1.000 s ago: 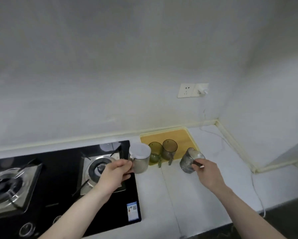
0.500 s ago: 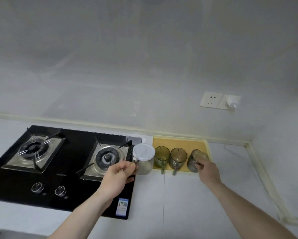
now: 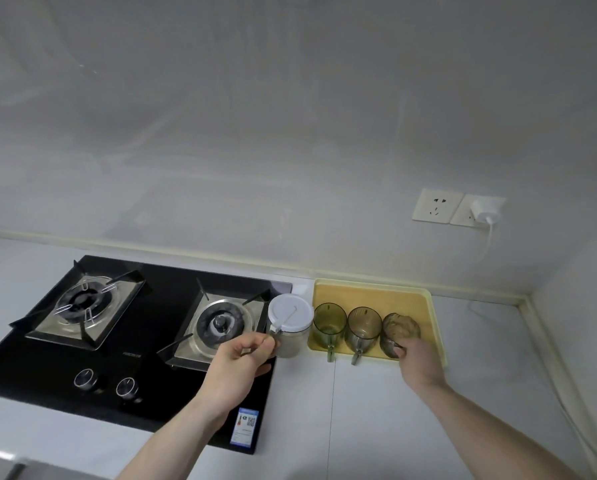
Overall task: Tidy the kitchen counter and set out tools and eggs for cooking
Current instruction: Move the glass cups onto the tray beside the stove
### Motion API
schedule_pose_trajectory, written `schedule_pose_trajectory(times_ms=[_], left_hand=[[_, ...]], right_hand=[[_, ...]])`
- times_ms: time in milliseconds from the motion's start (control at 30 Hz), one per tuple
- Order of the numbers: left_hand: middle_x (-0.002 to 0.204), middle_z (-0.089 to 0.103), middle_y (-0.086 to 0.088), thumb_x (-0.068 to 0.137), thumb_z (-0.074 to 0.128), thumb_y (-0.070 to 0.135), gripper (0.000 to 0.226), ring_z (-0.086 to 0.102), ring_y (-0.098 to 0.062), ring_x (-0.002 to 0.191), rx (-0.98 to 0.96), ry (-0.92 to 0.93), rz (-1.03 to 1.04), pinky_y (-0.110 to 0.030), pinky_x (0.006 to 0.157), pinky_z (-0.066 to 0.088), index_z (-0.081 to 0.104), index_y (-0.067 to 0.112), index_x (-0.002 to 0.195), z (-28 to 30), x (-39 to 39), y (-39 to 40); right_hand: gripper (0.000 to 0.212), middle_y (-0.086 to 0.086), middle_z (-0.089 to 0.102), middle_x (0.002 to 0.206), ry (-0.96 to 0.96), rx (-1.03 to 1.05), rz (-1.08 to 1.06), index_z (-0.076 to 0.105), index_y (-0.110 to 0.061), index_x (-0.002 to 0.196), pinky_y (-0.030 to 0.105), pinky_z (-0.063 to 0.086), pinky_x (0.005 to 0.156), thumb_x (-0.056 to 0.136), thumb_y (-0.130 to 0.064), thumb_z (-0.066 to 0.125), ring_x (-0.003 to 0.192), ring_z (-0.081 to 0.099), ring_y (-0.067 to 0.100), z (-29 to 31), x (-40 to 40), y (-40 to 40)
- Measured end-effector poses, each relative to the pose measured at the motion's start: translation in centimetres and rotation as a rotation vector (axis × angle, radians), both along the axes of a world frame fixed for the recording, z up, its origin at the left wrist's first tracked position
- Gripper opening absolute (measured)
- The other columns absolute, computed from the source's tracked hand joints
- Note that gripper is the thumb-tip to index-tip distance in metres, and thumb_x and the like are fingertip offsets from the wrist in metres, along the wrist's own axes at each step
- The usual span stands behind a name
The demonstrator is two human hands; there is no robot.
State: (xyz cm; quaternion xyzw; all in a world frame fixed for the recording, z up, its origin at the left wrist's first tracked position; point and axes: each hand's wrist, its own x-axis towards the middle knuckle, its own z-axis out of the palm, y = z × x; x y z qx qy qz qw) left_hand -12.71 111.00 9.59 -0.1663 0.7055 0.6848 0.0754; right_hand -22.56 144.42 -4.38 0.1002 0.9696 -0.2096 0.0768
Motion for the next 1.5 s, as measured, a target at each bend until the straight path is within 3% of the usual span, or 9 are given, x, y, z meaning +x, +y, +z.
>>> schedule_pose_trajectory(times_ms=[167, 300, 433, 600, 800, 900, 1033, 1200, 1500], left_hand=[[0.098, 0.076, -0.007, 0.099, 0.063, 0.02, 0.02, 0.071, -0.015, 0.099, -0.007, 0.0, -0.059, -0.033, 0.09, 0.059, 0.078, 0.011, 0.089, -0.4, -1.1, 1.8], [0.094, 0.076, -0.002, 0.099, 0.064, 0.02, 0.019, 0.07, -0.013, 0.096, -0.027, 0.007, -0.116, -0.028, 0.084, 0.058, 0.079, 0.014, 0.088, -0.9, -1.8, 3.3], [0.098, 0.075, -0.001, 0.097, 0.068, 0.024, 0.015, 0.07, -0.019, 0.098, -0.061, 0.002, -0.149, -0.033, 0.089, 0.059, 0.079, 0.017, 0.09, -1.8, -2.5, 4.2], [0.1, 0.074, 0.008, 0.092, 0.074, 0.028, 0.008, 0.072, -0.018, 0.093, -0.167, 0.039, -0.191, -0.045, 0.093, 0.059, 0.082, 0.028, 0.091, -2.4, -3.2, 5.7], [0.096, 0.072, 0.01, 0.091, 0.074, 0.016, 0.016, 0.068, -0.002, 0.088, -0.274, 0.133, -0.295, -0.022, 0.089, 0.052, 0.082, 0.028, 0.083, -2.1, -3.6, 7.0], [0.097, 0.072, 0.008, 0.092, 0.073, 0.016, 0.013, 0.067, -0.004, 0.095, -0.357, 0.206, -0.316, -0.012, 0.083, 0.048, 0.081, 0.025, 0.088, -2.0, -4.2, 7.2], [0.094, 0.071, 0.009, 0.094, 0.072, 0.019, 0.011, 0.065, -0.006, 0.087, -0.392, 0.242, -0.402, -0.024, 0.078, 0.054, 0.081, 0.025, 0.096, -2.1, -5.2, 7.7], [0.092, 0.069, 0.017, 0.091, 0.074, 0.028, 0.007, 0.065, -0.009, 0.088, -0.471, 0.29, -0.505, -0.032, 0.082, 0.054, 0.078, 0.033, 0.094, -1.8, -5.8, 9.7], [0.108, 0.068, 0.022, 0.087, 0.078, 0.026, 0.015, 0.058, 0.008, 0.107, -0.542, 0.317, -0.395, -0.021, 0.083, 0.054, 0.074, 0.039, 0.095, -0.3, -7.6, 7.0]], right_hand=[[0.023, 0.004, 0.077, 0.101, -0.018, 0.007, 0.029, 0.078, -0.018, 0.105, 0.027, 0.043, 0.066, 0.097, -0.012, 0.057, 0.094, 0.069, 0.026, -0.3, 0.3, -0.2], [0.027, -0.002, 0.076, 0.113, -0.004, -0.14, -0.051, 0.075, -0.024, 0.118, 0.032, 0.057, 0.085, 0.092, -0.022, 0.071, 0.105, 0.069, 0.023, 0.8, 0.8, 0.0], [0.035, -0.007, 0.067, 0.123, 0.192, -0.18, -0.176, 0.069, -0.028, 0.122, 0.031, 0.054, 0.085, 0.088, -0.026, 0.074, 0.106, 0.066, 0.02, 3.2, 2.1, 0.0], [0.008, -0.008, 0.074, 0.083, 0.236, -0.825, -0.243, 0.071, -0.024, 0.092, 0.024, 0.056, 0.075, 0.097, -0.019, 0.067, 0.08, 0.072, 0.009, 8.3, 3.7, -3.0], [0.015, -0.012, 0.069, 0.111, -0.009, -1.052, -0.185, 0.067, -0.036, 0.113, 0.031, 0.062, 0.074, 0.1, -0.035, 0.059, 0.1, 0.07, 0.011, 12.4, 4.4, -5.4], [0.049, -0.019, 0.063, 0.123, -0.054, -0.879, 0.024, 0.053, -0.046, 0.13, 0.028, 0.059, 0.088, 0.091, -0.018, 0.061, 0.11, 0.063, 0.004, 12.6, 4.4, -4.9], [0.093, -0.025, 0.038, 0.144, -0.008, -0.581, 0.216, 0.029, -0.044, 0.153, 0.025, 0.036, 0.112, 0.075, -0.033, 0.078, 0.131, 0.036, -0.008, 12.8, 4.3, -3.9], [0.087, -0.027, 0.046, 0.13, 0.08, -0.486, 0.209, 0.048, -0.045, 0.136, 0.021, 0.04, 0.1, 0.061, -0.051, 0.089, 0.123, 0.044, -0.003, 12.3, 3.4, -2.6], [0.078, -0.011, 0.049, 0.127, 0.12, -0.25, 0.156, 0.056, -0.039, 0.125, 0.023, 0.04, 0.097, 0.06, -0.018, 0.091, 0.119, 0.052, 0.013, 11.2, -0.7, 7.1]])
